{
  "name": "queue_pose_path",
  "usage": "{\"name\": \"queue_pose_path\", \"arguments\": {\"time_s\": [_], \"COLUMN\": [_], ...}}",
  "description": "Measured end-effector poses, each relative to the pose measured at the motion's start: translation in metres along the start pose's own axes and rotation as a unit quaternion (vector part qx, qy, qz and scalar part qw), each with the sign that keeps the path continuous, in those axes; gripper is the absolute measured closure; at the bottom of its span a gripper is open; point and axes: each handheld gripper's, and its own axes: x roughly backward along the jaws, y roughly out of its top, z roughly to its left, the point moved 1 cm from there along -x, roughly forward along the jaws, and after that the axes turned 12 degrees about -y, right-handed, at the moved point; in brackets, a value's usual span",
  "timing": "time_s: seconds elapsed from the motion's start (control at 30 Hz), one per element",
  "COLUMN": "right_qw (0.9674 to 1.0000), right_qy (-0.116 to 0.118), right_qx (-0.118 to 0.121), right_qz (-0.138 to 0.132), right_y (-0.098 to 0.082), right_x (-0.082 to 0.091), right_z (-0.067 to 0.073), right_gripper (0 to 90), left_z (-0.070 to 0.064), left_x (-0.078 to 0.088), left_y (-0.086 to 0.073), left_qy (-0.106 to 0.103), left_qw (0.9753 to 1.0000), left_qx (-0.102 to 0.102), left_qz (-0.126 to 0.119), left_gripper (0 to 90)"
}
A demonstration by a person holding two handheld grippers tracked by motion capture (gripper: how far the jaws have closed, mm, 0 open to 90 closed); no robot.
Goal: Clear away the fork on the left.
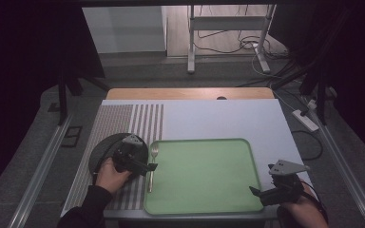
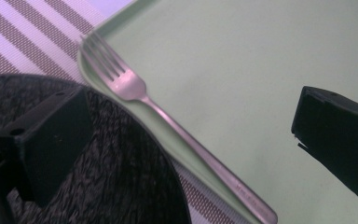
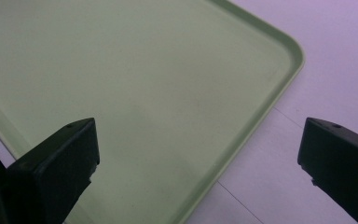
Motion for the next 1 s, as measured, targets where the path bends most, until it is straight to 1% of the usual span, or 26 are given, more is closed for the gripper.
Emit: {"name": "queue_pose_path", "arguments": {"time_s": [0.13, 0.47, 0.57, 0.67, 1.0], "right_qw": [1.0, 1.0, 1.0, 1.0, 1.0], "right_qy": [0.0, 0.0, 0.0, 0.0, -0.002], "right_qx": [0.0, 0.0, 0.0, 0.0, 0.0], "right_qz": [0.0, 0.0, 0.001, 0.001, 0.001], "right_y": [0.0, 0.0, 0.0, 0.0, 0.0], "right_x": [0.0, 0.0, 0.0, 0.0, 0.0], "right_z": [0.0, 0.0, 0.0, 0.0, 0.0], "right_gripper": [0.0, 0.0, 0.0, 0.0, 0.0], "left_z": [0.0, 0.0, 0.0, 0.0, -0.001], "left_x": [0.003, 0.014, 0.017, 0.019, 0.025], "left_y": [-0.004, -0.017, -0.021, -0.025, -0.038], "left_qy": [0.007, 0.004, 0.006, 0.004, 0.001], "left_qw": [1.0, 0.9999, 0.9998, 0.9997, 0.9994], "left_qx": [0.003, 0.01, 0.015, 0.02, 0.031], "left_qz": [0.006, -0.008, -0.011, -0.014, -0.013], "left_gripper": [0.0, 0.0, 0.0, 0.0, 0.0]}}
